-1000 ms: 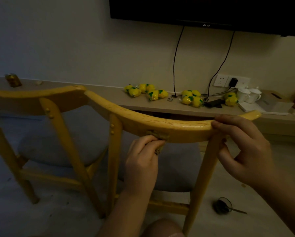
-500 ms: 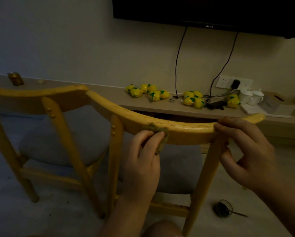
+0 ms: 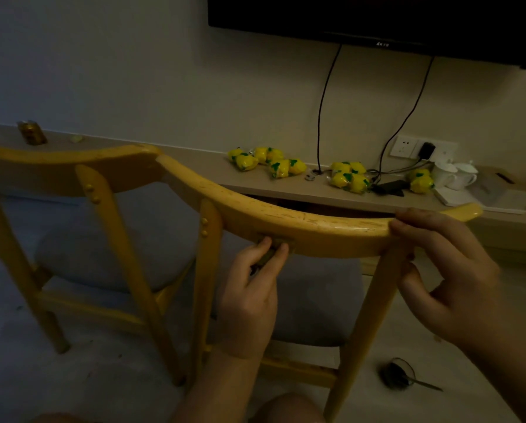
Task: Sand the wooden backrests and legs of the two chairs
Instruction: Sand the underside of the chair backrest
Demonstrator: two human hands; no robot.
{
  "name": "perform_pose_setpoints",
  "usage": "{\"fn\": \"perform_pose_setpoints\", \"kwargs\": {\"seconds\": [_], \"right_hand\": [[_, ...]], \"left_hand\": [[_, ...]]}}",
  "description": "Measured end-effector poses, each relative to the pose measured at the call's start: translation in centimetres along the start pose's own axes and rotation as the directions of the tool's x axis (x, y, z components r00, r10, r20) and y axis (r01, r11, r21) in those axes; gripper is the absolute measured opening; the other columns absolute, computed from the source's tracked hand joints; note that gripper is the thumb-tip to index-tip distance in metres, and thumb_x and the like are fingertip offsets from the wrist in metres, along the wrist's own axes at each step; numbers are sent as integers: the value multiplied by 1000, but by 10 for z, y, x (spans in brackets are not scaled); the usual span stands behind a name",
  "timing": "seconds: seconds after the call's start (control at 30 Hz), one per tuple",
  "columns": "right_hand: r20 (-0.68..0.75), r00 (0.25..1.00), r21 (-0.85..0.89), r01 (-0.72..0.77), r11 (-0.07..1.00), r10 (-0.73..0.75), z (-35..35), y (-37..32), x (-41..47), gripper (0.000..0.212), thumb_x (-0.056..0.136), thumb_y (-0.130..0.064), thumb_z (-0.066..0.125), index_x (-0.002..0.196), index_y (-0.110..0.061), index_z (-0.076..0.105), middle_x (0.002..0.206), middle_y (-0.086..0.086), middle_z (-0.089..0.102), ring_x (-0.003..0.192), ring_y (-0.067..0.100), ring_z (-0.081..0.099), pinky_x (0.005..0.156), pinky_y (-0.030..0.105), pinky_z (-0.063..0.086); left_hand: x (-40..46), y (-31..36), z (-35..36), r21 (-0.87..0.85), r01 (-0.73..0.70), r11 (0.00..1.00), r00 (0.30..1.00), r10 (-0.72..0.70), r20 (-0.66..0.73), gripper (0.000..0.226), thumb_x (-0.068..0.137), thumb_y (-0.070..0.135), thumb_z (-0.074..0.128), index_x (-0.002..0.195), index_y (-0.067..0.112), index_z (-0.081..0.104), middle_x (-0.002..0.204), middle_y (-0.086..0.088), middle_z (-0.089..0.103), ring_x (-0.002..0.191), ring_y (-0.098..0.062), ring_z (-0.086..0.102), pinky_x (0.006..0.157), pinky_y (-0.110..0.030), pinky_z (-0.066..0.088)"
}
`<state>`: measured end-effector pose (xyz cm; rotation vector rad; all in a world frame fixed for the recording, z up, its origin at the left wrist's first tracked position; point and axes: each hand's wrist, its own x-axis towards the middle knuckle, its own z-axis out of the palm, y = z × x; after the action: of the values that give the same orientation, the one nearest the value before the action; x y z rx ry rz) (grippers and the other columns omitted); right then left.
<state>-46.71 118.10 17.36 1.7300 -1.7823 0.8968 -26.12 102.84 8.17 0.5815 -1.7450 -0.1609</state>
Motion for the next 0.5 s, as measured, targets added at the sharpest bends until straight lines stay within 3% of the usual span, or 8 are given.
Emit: {"fn": "perform_pose_setpoints", "kwargs": {"seconds": [0.17,0.37,0.5], "right_hand": [[-7,1000,6,11,1000,-11,1,2,-1,48,84,-18,57,128,-2,65,135,13,59,134,24,52,106,29,42],[-60,998,22,20,1000,-19,8,4,-2,48,82,-13,58,130,-9,62,135,12,58,133,24,52,106,25,40],[-34,999,29,20,999,-19,7,6,-3,50,83,-15,58,133,-11,60,139,7,55,135,23,51,106,22,39]], "left_hand": [[11,-10,-3,-20,-12,1000,992,10,-124,23,107,11,54,119,5,73,122,-13,66,121,-15,59,112,-22,41],[-3,-15,-1,3,63,998,998,-63,-15,22,96,2,62,111,3,77,114,-17,70,112,-23,67,105,-22,48],[22,-19,-12,-29,1,1000,990,-5,-140,22,106,8,54,118,7,73,118,-15,68,117,-18,63,106,-26,47]]}}
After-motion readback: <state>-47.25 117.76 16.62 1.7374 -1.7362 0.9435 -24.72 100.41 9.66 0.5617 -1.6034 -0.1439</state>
